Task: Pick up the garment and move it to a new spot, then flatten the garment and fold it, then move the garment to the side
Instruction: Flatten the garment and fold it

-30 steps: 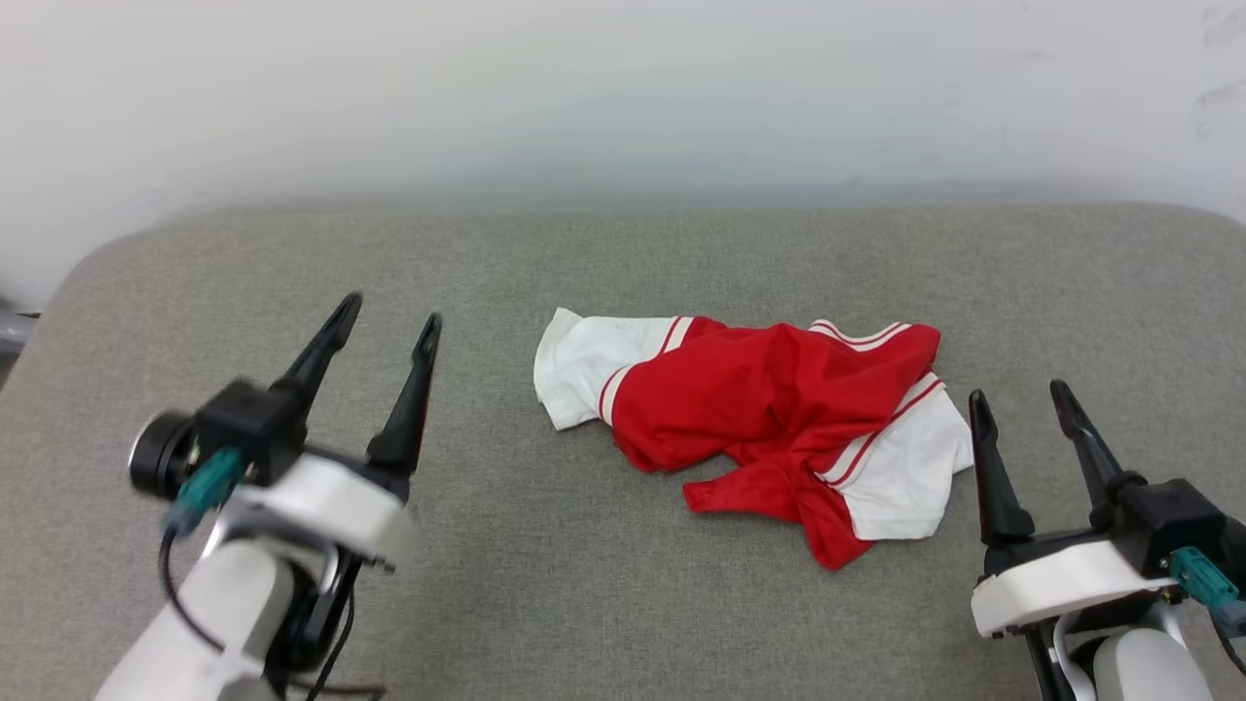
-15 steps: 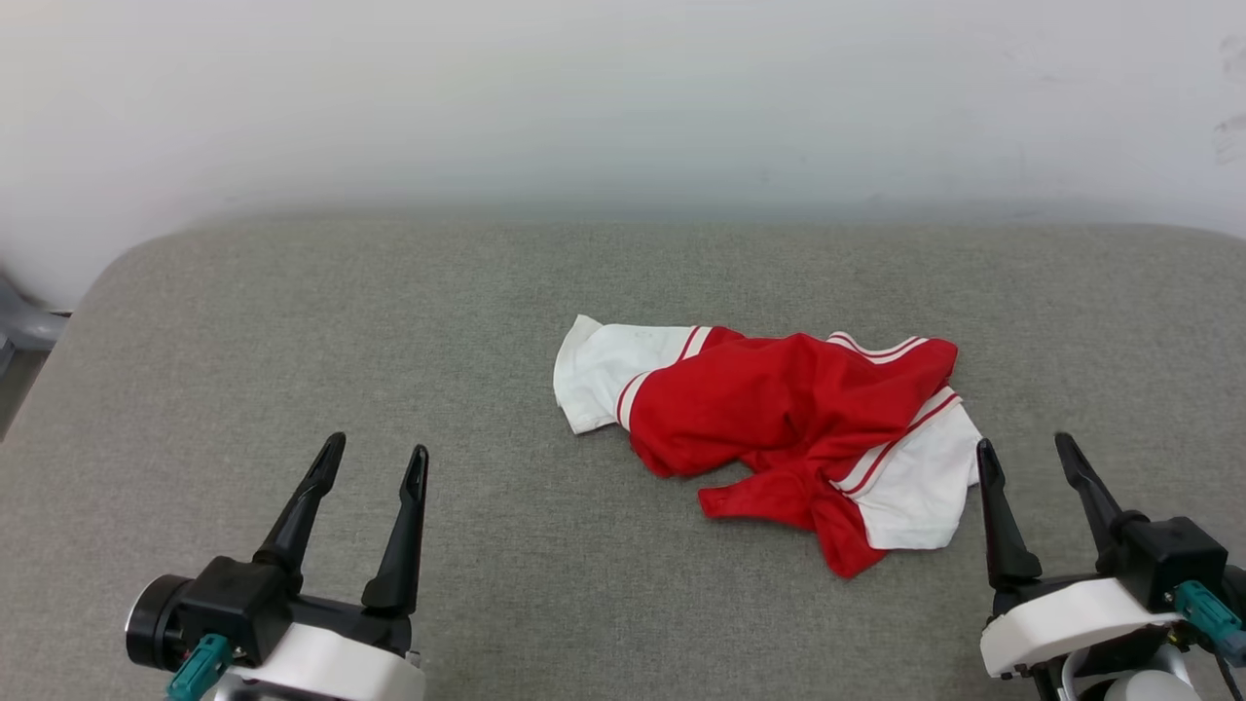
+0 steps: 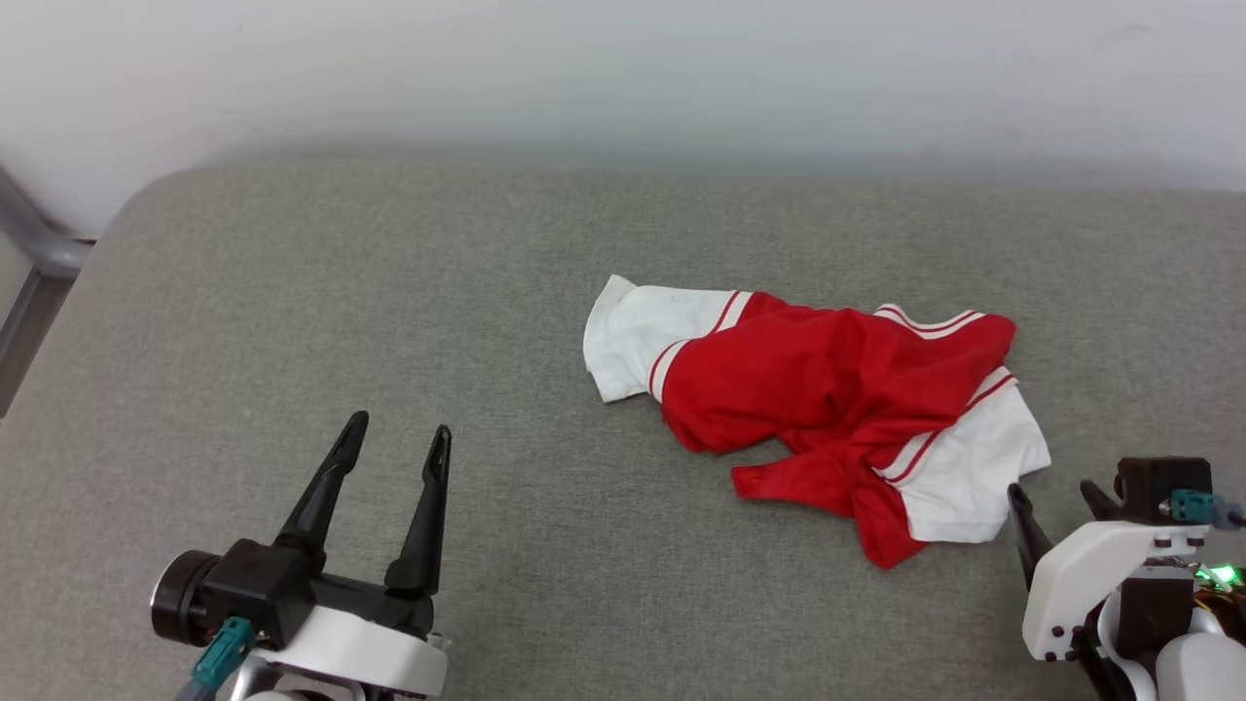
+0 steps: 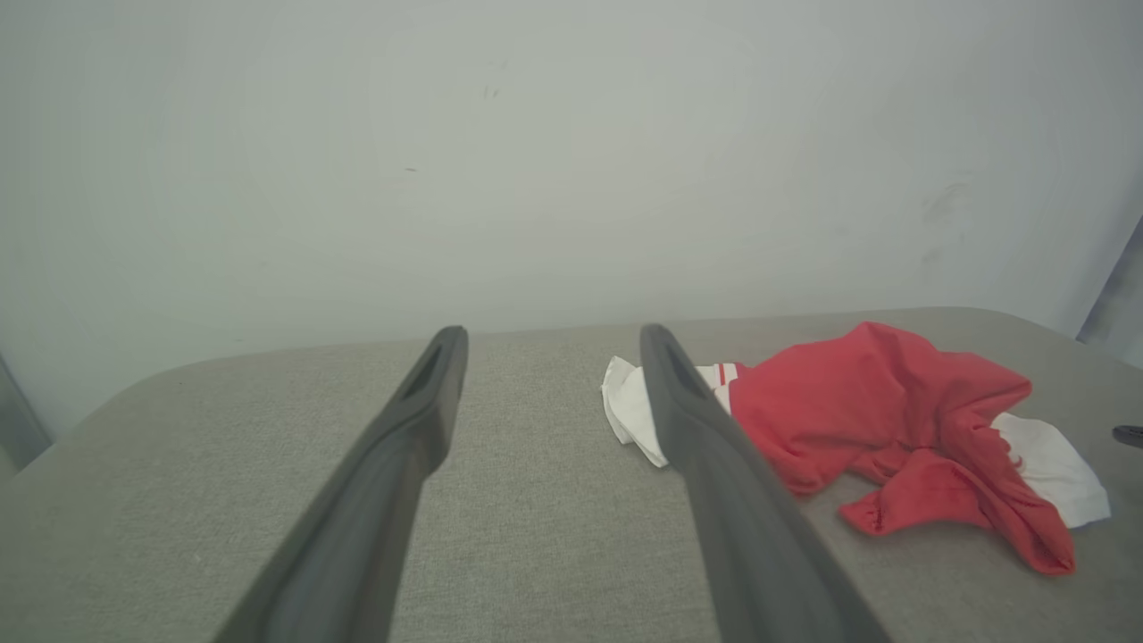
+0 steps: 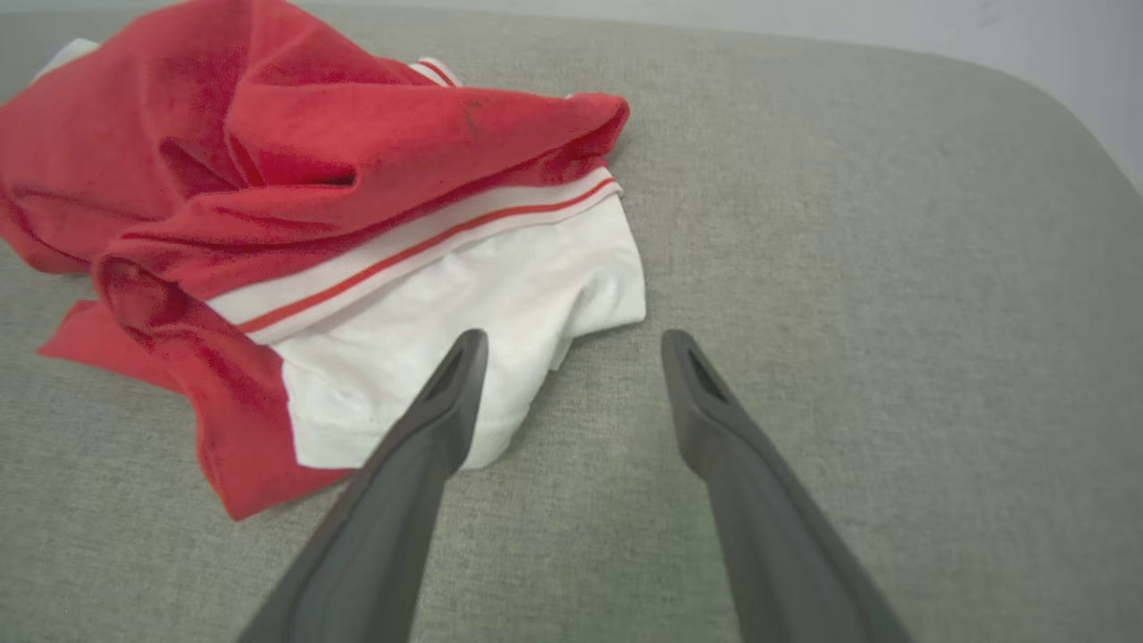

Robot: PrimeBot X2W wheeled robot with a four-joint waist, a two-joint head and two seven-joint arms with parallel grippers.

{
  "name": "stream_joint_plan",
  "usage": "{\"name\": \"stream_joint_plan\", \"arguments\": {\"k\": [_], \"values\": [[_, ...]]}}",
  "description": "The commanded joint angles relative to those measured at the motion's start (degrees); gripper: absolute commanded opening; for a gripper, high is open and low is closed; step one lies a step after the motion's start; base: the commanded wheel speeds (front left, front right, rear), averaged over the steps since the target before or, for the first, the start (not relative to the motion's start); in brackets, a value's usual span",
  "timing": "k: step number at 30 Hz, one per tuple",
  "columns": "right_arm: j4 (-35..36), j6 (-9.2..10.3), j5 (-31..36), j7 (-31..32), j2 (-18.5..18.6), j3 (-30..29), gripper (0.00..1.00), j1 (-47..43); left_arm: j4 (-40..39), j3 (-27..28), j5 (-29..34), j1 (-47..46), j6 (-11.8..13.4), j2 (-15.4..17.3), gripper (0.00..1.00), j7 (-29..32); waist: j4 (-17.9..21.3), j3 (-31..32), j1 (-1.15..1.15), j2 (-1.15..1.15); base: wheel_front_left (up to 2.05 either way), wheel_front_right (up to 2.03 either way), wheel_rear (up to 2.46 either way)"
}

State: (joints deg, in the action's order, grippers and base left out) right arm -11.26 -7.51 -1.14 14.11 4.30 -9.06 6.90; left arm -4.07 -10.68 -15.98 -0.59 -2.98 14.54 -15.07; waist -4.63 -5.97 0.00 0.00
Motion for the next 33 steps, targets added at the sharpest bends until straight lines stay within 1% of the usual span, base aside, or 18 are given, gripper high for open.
{"name": "stream_joint_plan", "arguments": {"k": [1,3,6,10,13,14,15,16,17,18,24,29,33], "values": [[-0.72,0.04,-1.15,3.86,0.58,-0.72,1.0,1.37,0.37,0.14,0.88,-1.1,-0.61,-0.73,1.0,-0.15,-1.12,-1.03,0.0,0.0,0.0,0.0,0.0],[-1.63,0.04,-2.25,7.71,0.68,-1.13,1.0,2.19,0.75,0.09,1.38,-1.41,-1.22,-1.59,1.0,-0.15,-1.88,-1.64,0.0,0.0,0.0,0.0,0.0],[-3.1,0.04,-2.57,11.05,1.24,-1.51,1.0,3.28,1.23,0.25,1.99,-2.07,-2.04,-2.37,1.0,-0.15,-2.99,-2.36,0.0,0.0,0.0,0.0,0.0],[-4.84,0.04,-3.52,12.17,0.96,-1.86,1.0,4.28,1.47,0.62,2.55,-2.43,-2.53,-3.11,1.0,-0.15,-3.95,-3.05,0.0,0.0,0.0,0.0,0.0],[-7.86,0.04,-2.87,12.39,1.58,-1.73,1.0,5.02,1.63,1.01,3.28,-3.01,-3.03,-3.7,1.0,-0.15,-4.82,-3.88,0.0,0.0,0.0,0.0,0.0],[-7.86,0.04,-2.87,12.39,1.58,-1.73,1.0,5.02,1.63,1.01,3.28,-3.01,-3.03,-3.7,1.0,-0.15,-4.82,-3.88,0.0,0.0,0.0,0.0,0.0],[-8.79,0.04,-2.83,12.37,1.7,-1.52,0.94,5.1,1.7,1.17,3.32,-3.05,-3.07,-3.78,1.0,-0.15,-4.92,-3.99,0.0,0.0,0.0,0.0,0.0],[-9.59,0.04,-2.95,12.4,1.68,-1.65,0.44,5.26,1.78,1.28,3.5,-3.06,-3.24,-3.9,1.0,-0.15,-4.99,-4.03,0.0,0.0,0.0,0.0,0.0],[-10.02,0.04,-2.67,12.12,2.12,-1.34,0.03,5.28,1.87,1.35,3.66,-3.01,-3.35,-4.05,1.0,-0.15,-5.05,-4.04,0.0,0.0,0.0,0.0,0.0],[-10.29,0.05,-2.57,11.82,2.57,-1.31,0.0,5.3,1.96,1.36,3.82,-2.89,-3.44,-4.21,1.0,-0.15,-5.05,-4.01,0.0,0.0,0.0,0.0,0.0],[-8.32,0.07,-0.94,10.51,6.85,-2.17,0.0,4.56,2.77,1.52,4.32,-1.94,-3.92,-5.33,1.0,-0.15,-4.03,-3.1,0.0,0.0,0.0,0.0,0.0],[-6.47,0.06,0.73,11.18,11.87,-2.21,0.0,3.86,3.3,1.21,4.63,-1.83,-4.12,-5.74,1.0,-0.15,-2.93,-2.2,0.0,0.0,0.0,0.0,0.0],[-8.1,0.06,1.79,11.46,14.64,-2.99,0.0,4.06,3.54,1.16,4.69,-1.97,-4.31,-5.84,1.0,-0.15,-2.29,-1.87,0.0,0.0,0.0,0.0,0.0]]}}
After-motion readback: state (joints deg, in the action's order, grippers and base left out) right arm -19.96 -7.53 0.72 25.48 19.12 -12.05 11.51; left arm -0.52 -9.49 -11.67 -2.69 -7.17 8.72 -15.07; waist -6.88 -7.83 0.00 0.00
